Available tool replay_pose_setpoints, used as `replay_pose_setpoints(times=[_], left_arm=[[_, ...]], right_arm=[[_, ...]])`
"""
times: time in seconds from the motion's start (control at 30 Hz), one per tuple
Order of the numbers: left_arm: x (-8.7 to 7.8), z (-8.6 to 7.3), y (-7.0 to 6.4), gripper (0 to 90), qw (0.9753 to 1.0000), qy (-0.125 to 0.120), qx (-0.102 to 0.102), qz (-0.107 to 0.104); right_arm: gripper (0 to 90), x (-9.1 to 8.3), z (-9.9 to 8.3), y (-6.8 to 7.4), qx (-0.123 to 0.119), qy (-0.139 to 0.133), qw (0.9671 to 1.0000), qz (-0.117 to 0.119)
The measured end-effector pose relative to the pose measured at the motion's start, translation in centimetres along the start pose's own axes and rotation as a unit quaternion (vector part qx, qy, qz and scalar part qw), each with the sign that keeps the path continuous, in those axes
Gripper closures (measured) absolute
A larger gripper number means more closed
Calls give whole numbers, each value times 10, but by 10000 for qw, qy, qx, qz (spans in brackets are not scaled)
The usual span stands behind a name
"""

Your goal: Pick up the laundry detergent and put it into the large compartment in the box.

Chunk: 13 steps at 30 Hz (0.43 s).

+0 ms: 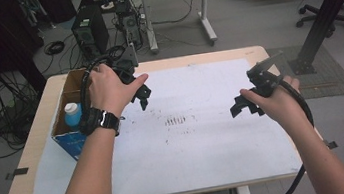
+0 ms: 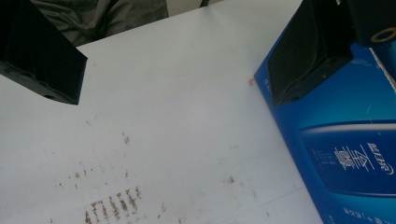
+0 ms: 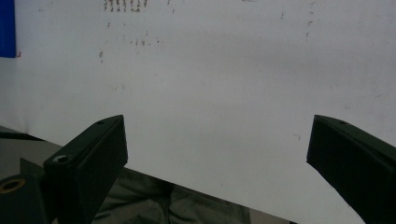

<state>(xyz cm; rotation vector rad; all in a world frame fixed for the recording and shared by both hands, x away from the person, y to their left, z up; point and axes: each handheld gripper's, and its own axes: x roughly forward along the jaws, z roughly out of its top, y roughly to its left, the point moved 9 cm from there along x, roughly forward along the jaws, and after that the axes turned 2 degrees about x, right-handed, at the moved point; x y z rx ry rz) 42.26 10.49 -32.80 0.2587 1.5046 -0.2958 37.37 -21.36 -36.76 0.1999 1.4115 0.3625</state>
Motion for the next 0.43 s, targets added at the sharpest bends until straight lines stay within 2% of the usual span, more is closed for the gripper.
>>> replay_pose_setpoints(times=[0.43], left_arm=[[2, -3, 0, 51, 10000, 9, 15, -5]], right_arm=[[47, 0, -1, 3, -43, 28, 10000, 49]])
